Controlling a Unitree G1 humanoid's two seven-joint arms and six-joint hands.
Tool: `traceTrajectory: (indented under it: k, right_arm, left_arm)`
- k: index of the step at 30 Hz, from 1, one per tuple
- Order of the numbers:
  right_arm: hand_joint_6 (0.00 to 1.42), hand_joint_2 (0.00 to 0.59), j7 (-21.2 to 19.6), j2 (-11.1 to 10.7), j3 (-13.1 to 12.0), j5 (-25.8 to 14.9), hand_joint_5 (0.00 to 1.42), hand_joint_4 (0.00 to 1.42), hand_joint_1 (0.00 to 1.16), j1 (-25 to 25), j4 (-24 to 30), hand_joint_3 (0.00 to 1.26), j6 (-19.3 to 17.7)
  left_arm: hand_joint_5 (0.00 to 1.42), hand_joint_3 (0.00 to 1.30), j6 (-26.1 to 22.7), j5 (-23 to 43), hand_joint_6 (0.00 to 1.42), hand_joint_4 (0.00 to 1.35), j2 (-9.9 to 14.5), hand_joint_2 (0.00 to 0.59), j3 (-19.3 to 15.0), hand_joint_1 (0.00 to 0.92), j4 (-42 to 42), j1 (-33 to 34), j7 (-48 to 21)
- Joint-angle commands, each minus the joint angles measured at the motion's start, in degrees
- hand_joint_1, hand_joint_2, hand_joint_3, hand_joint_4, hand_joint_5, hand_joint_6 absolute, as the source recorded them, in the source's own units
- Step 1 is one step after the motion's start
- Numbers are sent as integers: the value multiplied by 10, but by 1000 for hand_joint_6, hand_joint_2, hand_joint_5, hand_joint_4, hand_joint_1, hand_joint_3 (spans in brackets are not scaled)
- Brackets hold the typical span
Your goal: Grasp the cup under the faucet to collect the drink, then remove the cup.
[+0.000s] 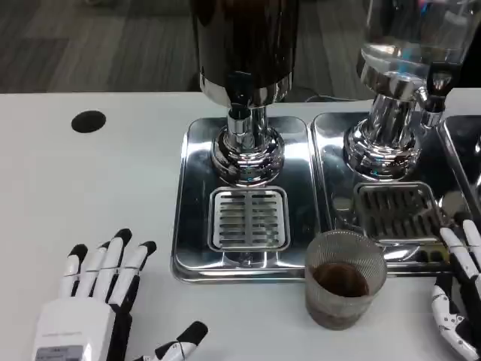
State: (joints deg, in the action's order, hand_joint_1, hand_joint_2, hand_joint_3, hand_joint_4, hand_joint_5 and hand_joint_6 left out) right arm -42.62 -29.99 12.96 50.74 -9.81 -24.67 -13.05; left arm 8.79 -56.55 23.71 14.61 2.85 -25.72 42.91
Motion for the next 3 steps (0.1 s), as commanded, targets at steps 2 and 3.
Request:
traceTrajectory:
  k: [2, 3]
  right_arm:
    - [0, 569, -11, -2, -1, -5, 0, 0, 0, -14, 17, 126, 7]
    - [0, 569, -12, -2, -2, -6, 0, 0, 0, -17, 18, 126, 7]
  left_arm:
    - [100, 184, 0, 2, 24, 0, 3, 145, 0, 0, -7, -6, 2]
    - [100, 184, 0, 2, 24, 0, 3, 145, 1, 0, -9, -7, 2]
